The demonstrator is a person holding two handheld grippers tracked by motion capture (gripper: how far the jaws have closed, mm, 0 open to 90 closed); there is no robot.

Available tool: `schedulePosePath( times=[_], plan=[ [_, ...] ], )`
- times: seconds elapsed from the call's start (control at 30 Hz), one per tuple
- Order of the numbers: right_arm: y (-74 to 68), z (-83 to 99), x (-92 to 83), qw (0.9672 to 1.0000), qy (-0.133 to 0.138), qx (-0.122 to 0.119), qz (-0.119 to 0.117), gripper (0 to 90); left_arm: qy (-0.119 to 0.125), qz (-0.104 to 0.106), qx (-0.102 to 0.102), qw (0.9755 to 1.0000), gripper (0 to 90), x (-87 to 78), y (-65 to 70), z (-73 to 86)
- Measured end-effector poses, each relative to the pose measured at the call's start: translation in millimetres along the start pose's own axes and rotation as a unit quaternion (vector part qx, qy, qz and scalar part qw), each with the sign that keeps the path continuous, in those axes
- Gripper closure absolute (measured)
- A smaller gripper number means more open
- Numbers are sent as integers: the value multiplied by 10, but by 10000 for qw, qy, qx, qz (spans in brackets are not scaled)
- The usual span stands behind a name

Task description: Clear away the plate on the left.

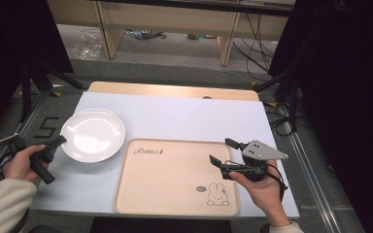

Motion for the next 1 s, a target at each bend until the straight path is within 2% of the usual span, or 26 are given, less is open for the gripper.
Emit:
schedulePosePath(
  times=[0.13,0.17,0.4,0.5,0.6,0.63,0.8,0.83,1.0],
  plan=[
    [-15,-2,-2,9999,-17,96,-57,243,30,45,-49,10000,867,-3,21,2],
    [2,-7,-7,10000,9,6,5,243,45,66,-71,9999,867,-8,27,0],
    [-11,-1,-2,9999,-18,88,-48,243,37,120,-82,9999,867,-4,55,11],
    [7,-9,-13,10000,-29,-6,-4,244,48,182,-93,9998,867,-5,87,14],
    [6,-10,-17,10000,-43,0,-10,243,52,214,-98,9997,867,-5,99,18],
    [-7,-8,-16,9999,-56,85,-51,244,45,227,-94,9997,867,-5,110,23],
    [-8,-8,-14,9999,-52,75,-56,244,23,244,-83,9997,867,2,132,36],
    [9,-12,-16,10000,-16,-16,9,244,16,271,-87,9996,867,5,142,44],
    [4,-10,-10,10000,-7,2,-4,244,9,294,-95,9995,867,11,162,55]
  ],
)
Point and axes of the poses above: each handheld gripper's, and its own axes: x roughly forward along the jaws, z roughly out of its underside, y roughly to its right, the point moved 3 cm from there along x, roughly forward along the jaws, and after that the axes turned 1 degree about y, right-handed, at the moved point
